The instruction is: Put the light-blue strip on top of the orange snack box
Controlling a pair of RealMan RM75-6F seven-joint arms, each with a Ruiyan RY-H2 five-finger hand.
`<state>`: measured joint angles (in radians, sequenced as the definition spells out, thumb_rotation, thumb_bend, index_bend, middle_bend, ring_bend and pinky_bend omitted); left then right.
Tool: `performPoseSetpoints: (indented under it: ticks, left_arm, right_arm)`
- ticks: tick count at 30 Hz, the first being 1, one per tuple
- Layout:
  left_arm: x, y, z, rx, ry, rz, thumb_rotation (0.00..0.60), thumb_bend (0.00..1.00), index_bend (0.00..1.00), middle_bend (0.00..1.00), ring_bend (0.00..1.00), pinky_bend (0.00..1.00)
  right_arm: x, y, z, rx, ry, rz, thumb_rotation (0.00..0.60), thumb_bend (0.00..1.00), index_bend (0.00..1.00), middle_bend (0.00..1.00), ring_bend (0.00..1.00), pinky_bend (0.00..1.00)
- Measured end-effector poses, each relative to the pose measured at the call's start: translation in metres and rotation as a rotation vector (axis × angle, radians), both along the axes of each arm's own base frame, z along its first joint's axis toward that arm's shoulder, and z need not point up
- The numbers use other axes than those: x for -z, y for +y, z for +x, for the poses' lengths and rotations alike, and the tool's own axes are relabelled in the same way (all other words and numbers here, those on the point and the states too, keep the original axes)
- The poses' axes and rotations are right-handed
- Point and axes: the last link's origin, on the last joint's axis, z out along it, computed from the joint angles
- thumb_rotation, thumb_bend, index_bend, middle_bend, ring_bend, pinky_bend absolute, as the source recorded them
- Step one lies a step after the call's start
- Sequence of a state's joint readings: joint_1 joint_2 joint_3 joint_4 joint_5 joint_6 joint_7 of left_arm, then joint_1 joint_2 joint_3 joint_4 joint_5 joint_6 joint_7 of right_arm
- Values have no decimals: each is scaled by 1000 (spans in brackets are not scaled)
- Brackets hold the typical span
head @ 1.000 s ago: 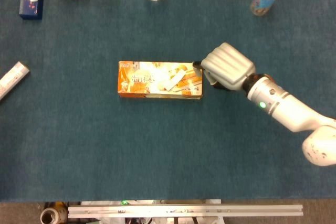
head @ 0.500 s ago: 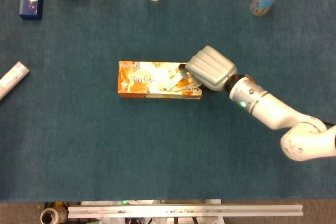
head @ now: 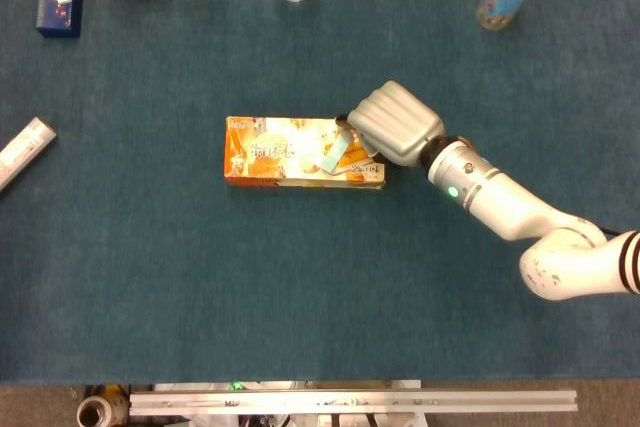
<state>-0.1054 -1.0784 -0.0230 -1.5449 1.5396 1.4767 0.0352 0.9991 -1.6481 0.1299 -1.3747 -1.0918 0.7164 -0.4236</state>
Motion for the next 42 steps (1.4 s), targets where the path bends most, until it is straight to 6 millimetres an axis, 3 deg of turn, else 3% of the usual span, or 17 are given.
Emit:
performPoseSetpoints:
  ticks: [23,42]
  left_arm:
    - [-1,-2,-1,-1,-1,4,600,166,200,725,700,629]
    - [-2,-5,-4,-12,-3,5,600,166,200,722,700,629]
  right_arm:
    - [-3,0,3,8,-34,-5,600,1000,478,1000,1000,1000]
    - [10,-5,2,13,5,-12,600,1000,478,1000,1000,1000]
